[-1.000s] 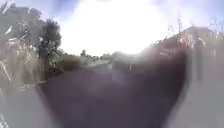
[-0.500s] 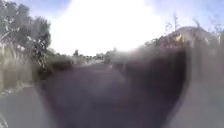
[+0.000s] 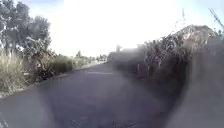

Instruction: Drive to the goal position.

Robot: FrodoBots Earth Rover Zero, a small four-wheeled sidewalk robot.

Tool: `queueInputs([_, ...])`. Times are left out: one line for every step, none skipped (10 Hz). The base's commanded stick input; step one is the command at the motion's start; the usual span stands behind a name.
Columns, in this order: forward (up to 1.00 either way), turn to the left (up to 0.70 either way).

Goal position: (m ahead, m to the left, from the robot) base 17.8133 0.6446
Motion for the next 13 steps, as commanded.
queueInputs([0.85,-0.34])
queueInputs([0.85,-0.34])
queueInputs([0.85,-0.34])
queueInputs([0.85,-0.34])
queueInputs([0.85,-0.34])
queueInputs([0.85,-0.34])
queueInputs([0.85,-0.34])
queueInputs([0.85,-0.32])
queueInputs([0.85,-0.27])
queueInputs([0.85,-0.22])
queueInputs([0.85,-0.17])
queueInputs([0.85,-0.12])
queueInputs([0.85,-0.07])
